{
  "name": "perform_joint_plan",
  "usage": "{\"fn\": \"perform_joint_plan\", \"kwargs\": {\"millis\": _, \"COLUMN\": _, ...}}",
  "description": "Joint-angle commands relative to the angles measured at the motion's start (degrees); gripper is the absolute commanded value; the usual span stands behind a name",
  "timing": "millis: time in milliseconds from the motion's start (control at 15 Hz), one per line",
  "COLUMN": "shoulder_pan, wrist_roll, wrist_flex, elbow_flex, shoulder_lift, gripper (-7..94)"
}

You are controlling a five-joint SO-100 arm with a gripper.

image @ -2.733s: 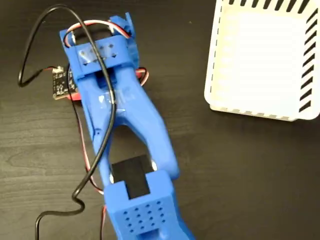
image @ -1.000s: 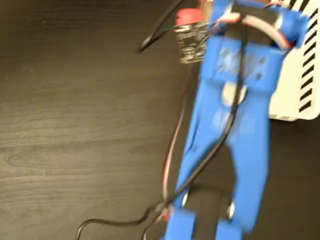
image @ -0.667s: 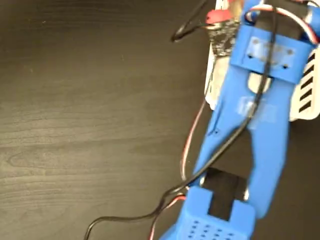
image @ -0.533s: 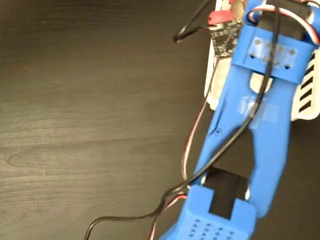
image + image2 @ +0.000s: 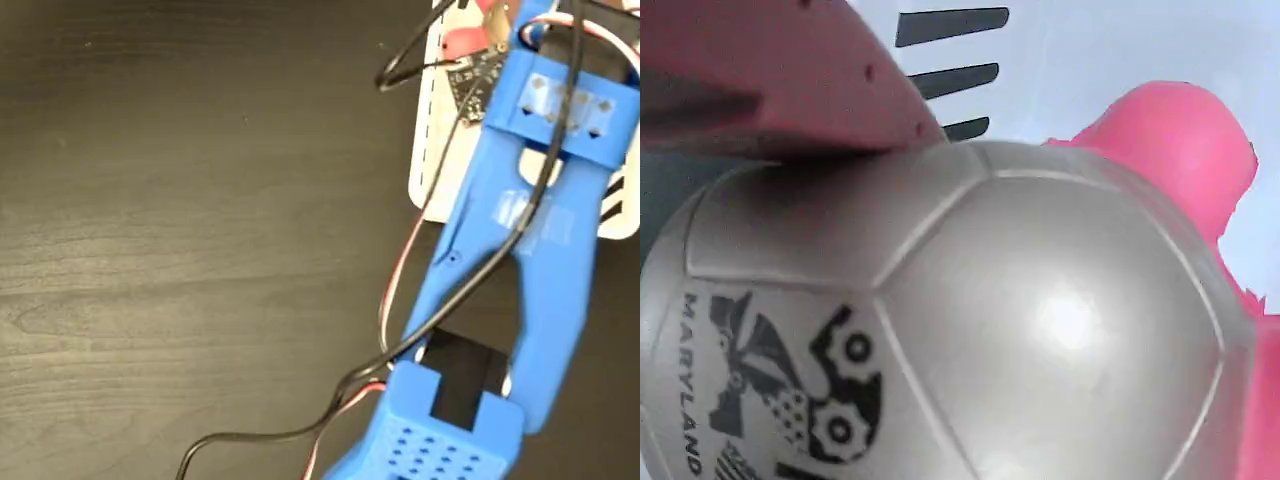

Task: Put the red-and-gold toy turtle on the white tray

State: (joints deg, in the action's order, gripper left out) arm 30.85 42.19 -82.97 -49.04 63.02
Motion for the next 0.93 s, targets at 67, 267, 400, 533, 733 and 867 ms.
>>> {"fn": "perform_joint_plan", "kwargs": {"millis": 67, "shoulder_pan": 1.1, "wrist_roll": 1.3, "wrist_flex": -0.7, "elbow_flex": 0.4, "shoulder_lift": 2.5, "gripper": 53}}
{"fn": "perform_joint_plan", "kwargs": {"millis": 267, "shoulder_pan": 0.7, "wrist_roll": 1.3, "wrist_flex": -1.1, "elbow_flex": -0.1, "shoulder_lift": 2.4, "gripper": 56}}
{"fn": "perform_joint_plan", "kwargs": {"millis": 400, "shoulder_pan": 0.7, "wrist_roll": 1.3, "wrist_flex": -1.1, "elbow_flex": -0.1, "shoulder_lift": 2.5, "gripper": 56}}
{"fn": "perform_joint_plan", "kwargs": {"millis": 533, "shoulder_pan": 0.5, "wrist_roll": 1.3, "wrist_flex": -1.1, "elbow_flex": -0.4, "shoulder_lift": 2.7, "gripper": 56}}
{"fn": "perform_joint_plan", "kwargs": {"millis": 733, "shoulder_pan": -0.8, "wrist_roll": 0.0, "wrist_flex": -1.0, "elbow_flex": -1.1, "shoulder_lift": 4.0, "gripper": 31}}
{"fn": "perform_joint_plan", "kwargs": {"millis": 867, "shoulder_pan": -1.9, "wrist_roll": 0.0, "wrist_flex": -0.4, "elbow_flex": -2.6, "shoulder_lift": 4.7, "gripper": 7}}
